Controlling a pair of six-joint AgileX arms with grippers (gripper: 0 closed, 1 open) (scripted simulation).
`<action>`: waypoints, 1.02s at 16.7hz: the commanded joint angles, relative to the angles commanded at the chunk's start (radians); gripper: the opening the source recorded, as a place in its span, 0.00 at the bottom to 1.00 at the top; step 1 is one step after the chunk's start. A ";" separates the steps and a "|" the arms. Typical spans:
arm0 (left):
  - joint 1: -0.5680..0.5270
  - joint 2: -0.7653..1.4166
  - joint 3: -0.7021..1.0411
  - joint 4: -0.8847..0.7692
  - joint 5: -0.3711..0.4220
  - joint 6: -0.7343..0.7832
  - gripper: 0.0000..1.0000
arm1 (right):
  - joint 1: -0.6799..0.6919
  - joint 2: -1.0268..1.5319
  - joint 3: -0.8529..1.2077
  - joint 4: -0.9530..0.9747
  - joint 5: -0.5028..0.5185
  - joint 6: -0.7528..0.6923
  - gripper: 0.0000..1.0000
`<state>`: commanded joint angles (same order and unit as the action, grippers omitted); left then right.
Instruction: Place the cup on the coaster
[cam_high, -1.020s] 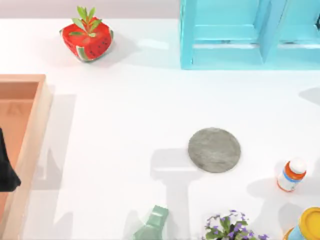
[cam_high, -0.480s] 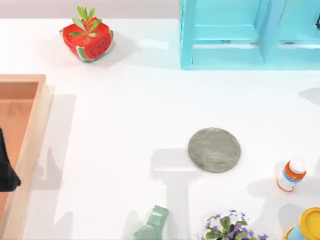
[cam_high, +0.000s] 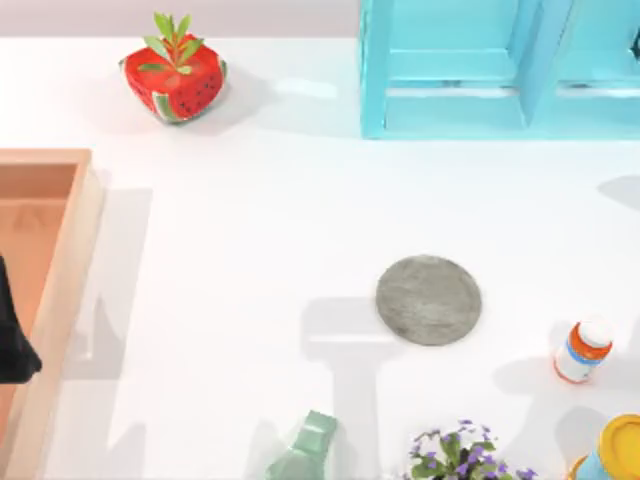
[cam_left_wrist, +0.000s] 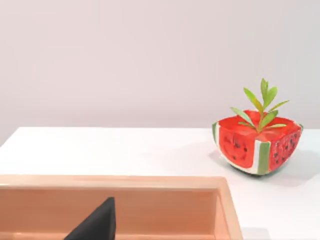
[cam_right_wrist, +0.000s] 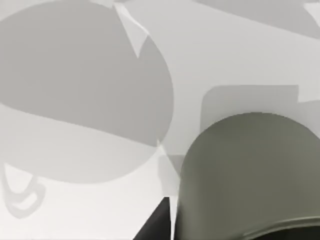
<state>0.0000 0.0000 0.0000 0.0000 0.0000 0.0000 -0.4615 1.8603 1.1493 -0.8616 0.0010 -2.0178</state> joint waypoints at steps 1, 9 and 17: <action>0.000 0.000 0.000 0.000 0.000 0.000 1.00 | 0.000 0.000 0.000 0.000 0.000 0.000 0.00; 0.000 0.000 0.000 0.000 0.000 0.000 1.00 | 0.031 0.015 0.028 -0.011 -0.002 0.063 0.00; 0.000 0.000 0.000 0.000 0.000 0.000 1.00 | 0.290 0.117 0.208 -0.132 -0.020 0.689 0.00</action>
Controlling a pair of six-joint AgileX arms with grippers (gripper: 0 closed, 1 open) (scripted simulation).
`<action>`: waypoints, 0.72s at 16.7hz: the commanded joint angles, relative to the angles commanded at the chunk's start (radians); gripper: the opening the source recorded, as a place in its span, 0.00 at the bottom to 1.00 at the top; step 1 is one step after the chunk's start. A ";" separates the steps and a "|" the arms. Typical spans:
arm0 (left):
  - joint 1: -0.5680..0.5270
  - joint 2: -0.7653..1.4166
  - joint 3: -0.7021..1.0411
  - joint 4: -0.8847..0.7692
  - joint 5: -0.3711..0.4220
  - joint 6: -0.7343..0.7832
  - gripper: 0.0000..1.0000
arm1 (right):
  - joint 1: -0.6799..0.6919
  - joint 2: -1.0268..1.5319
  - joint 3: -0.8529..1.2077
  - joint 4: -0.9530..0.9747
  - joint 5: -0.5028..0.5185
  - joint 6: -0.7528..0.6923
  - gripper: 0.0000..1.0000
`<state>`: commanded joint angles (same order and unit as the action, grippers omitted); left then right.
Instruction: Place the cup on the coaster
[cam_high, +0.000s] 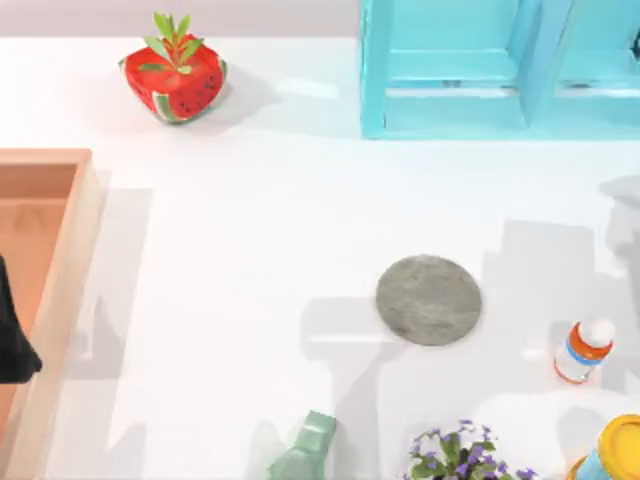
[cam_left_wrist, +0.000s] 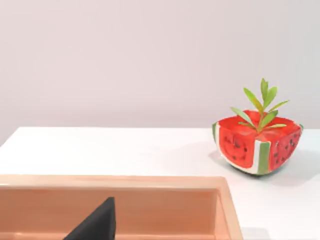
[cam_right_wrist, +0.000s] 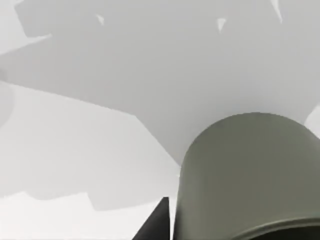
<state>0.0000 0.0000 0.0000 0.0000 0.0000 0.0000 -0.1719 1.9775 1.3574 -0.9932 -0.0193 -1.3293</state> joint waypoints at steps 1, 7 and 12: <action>0.000 0.000 0.000 0.000 0.000 0.000 1.00 | 0.044 0.014 0.030 -0.020 -0.002 0.122 0.00; 0.000 0.000 0.000 0.000 0.000 0.000 1.00 | 0.316 0.086 0.219 -0.130 -0.013 0.921 0.00; 0.000 0.000 0.000 0.000 0.000 0.000 1.00 | 0.520 0.123 0.354 -0.201 -0.016 1.486 0.00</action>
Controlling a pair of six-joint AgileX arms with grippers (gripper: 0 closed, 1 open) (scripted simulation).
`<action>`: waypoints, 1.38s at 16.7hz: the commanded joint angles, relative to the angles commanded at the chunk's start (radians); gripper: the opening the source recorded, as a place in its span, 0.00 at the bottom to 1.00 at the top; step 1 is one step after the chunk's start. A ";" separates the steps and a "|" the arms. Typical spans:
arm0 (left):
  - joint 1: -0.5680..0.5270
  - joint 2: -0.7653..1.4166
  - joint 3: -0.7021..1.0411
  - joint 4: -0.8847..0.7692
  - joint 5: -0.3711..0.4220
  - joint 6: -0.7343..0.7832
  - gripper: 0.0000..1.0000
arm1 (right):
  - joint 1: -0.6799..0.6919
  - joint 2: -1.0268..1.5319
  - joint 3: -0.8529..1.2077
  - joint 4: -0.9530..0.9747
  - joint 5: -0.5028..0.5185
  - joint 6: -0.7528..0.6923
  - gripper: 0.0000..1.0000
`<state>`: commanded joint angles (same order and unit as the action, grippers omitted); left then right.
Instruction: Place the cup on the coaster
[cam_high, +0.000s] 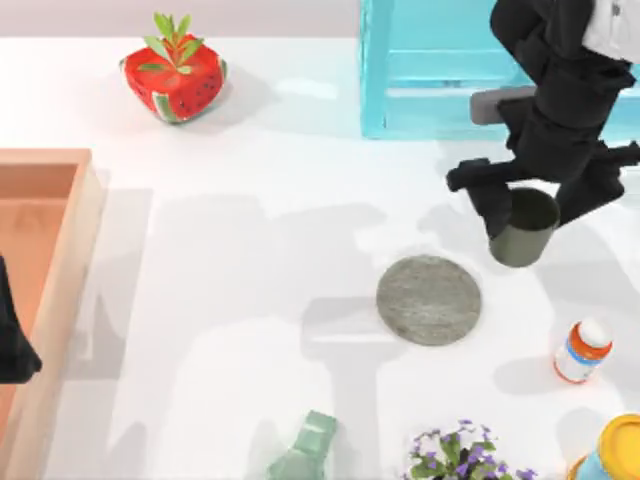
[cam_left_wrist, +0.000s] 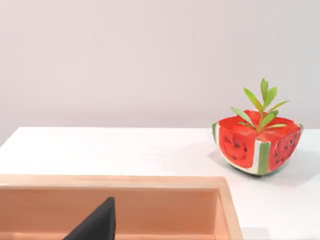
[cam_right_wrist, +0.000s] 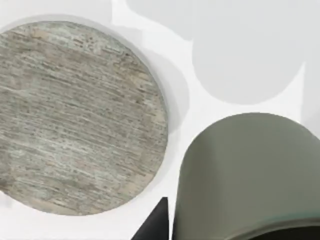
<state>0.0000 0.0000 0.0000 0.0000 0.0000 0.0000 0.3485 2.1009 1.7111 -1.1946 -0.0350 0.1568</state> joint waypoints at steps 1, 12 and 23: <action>0.000 0.000 0.000 0.000 0.000 0.000 1.00 | 0.034 0.005 0.022 -0.011 0.000 0.084 0.00; 0.000 0.000 0.000 0.000 0.000 0.000 1.00 | 0.165 0.019 0.102 -0.050 -0.001 0.376 0.00; 0.000 0.000 0.000 0.000 0.000 0.000 1.00 | 0.172 0.068 -0.072 0.175 -0.001 0.384 0.00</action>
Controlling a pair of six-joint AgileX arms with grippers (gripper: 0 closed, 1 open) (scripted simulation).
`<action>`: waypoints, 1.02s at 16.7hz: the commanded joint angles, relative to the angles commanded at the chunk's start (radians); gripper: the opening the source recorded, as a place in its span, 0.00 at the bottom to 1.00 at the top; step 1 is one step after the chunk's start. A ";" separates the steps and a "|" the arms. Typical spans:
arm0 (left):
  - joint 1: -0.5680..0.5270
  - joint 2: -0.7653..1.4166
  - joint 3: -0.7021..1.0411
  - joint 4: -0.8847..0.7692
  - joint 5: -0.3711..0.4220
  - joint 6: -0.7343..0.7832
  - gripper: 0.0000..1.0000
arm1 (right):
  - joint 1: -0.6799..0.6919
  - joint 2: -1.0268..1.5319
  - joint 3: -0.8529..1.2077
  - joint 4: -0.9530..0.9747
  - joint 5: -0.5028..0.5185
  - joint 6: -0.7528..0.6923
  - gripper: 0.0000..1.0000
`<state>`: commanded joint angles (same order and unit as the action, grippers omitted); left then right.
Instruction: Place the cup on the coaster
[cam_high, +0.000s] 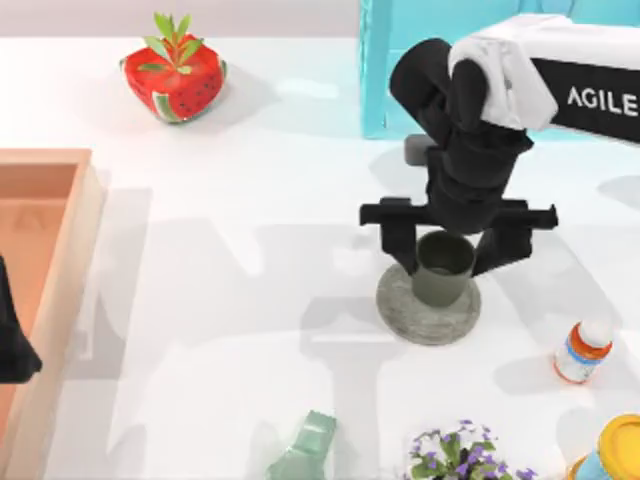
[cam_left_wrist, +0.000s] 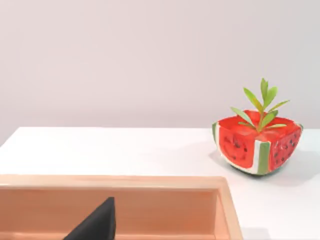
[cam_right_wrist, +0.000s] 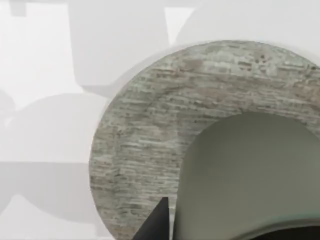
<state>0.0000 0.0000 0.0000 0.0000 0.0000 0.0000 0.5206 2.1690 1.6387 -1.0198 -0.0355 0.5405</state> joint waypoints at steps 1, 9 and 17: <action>0.000 0.000 0.000 0.000 0.000 0.000 1.00 | 0.001 0.002 -0.006 0.007 0.000 0.000 0.00; 0.000 0.000 0.000 0.000 0.000 0.000 1.00 | 0.001 0.002 -0.006 0.007 0.000 0.000 0.38; 0.000 0.000 0.000 0.000 0.000 0.000 1.00 | 0.001 0.002 -0.006 0.007 0.000 0.000 0.98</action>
<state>0.0000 0.0000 0.0000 0.0000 0.0000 0.0000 0.5211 2.1713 1.6330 -1.0129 -0.0354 0.5408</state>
